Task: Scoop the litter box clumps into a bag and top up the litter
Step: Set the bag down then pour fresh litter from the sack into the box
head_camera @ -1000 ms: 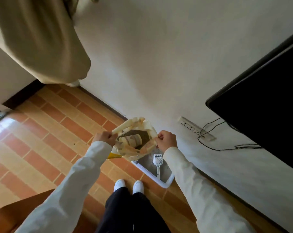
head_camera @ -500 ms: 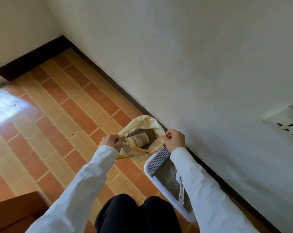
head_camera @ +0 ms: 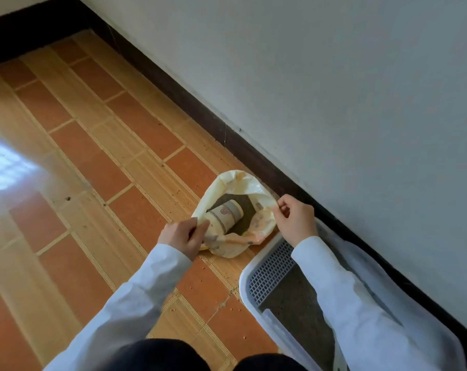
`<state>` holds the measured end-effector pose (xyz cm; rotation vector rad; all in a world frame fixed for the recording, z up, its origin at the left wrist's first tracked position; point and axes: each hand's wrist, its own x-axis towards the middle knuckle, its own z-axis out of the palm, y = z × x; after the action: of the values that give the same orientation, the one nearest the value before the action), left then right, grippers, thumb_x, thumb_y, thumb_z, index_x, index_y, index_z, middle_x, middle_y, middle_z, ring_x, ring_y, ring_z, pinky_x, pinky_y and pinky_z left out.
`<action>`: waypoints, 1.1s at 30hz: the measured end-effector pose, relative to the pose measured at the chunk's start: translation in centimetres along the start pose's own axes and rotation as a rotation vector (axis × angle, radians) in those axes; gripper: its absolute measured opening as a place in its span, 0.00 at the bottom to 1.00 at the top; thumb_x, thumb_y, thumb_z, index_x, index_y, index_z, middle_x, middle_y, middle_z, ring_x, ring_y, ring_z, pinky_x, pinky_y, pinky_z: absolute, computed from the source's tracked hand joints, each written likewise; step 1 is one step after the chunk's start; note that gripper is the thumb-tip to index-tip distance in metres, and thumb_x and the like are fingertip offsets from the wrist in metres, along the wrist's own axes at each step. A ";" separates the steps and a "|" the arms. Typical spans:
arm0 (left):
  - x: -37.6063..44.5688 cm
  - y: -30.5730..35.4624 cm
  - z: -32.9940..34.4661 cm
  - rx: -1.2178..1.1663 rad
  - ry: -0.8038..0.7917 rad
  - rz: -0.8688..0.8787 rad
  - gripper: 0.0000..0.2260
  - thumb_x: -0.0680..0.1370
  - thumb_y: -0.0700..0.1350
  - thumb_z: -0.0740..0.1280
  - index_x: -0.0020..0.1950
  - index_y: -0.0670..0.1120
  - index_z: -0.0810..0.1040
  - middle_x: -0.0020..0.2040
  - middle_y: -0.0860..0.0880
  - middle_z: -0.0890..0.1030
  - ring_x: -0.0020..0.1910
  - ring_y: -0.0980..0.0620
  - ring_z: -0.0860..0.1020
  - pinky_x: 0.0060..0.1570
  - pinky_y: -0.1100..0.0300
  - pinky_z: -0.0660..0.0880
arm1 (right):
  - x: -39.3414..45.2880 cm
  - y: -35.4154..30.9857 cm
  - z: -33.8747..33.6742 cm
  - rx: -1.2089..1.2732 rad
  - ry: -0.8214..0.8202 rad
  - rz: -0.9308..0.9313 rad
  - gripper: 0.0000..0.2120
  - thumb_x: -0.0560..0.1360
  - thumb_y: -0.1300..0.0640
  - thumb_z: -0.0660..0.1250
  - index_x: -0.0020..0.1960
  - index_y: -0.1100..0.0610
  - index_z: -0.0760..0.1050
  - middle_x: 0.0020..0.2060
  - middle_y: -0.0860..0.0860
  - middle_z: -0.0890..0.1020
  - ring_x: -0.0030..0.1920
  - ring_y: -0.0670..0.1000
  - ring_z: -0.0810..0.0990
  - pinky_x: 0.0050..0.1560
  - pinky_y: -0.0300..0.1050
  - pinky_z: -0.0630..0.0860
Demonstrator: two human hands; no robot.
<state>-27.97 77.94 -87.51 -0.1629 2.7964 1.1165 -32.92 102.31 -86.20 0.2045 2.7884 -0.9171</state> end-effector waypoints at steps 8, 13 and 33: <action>-3.6 -1.2 2.8 -0.035 0.078 0.149 0.25 0.73 0.61 0.54 0.27 0.43 0.70 0.20 0.46 0.71 0.20 0.47 0.69 0.22 0.56 0.65 | -4.0 0.2 0.7 -0.011 0.284 -0.240 0.10 0.74 0.56 0.69 0.51 0.56 0.71 0.43 0.48 0.75 0.39 0.45 0.73 0.38 0.32 0.71; -5.4 -1.8 4.1 -0.030 0.111 0.230 0.23 0.75 0.58 0.57 0.26 0.44 0.68 0.20 0.47 0.67 0.19 0.49 0.64 0.22 0.59 0.59 | -4.6 -2.5 2.7 -0.154 -0.113 -0.393 0.13 0.74 0.48 0.68 0.54 0.55 0.74 0.45 0.48 0.79 0.44 0.46 0.78 0.46 0.39 0.77; -6.3 -1.9 5.2 -0.077 0.135 0.188 0.21 0.74 0.53 0.60 0.27 0.41 0.65 0.20 0.48 0.61 0.21 0.49 0.59 0.25 0.60 0.56 | -2.7 -2.2 11.5 -0.631 0.080 -0.159 0.34 0.69 0.45 0.71 0.64 0.64 0.65 0.58 0.59 0.73 0.57 0.57 0.74 0.55 0.46 0.71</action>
<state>-21.13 80.53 -91.52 0.0197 2.9389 1.3021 -29.06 93.53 -93.36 -0.0819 3.0318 -0.0192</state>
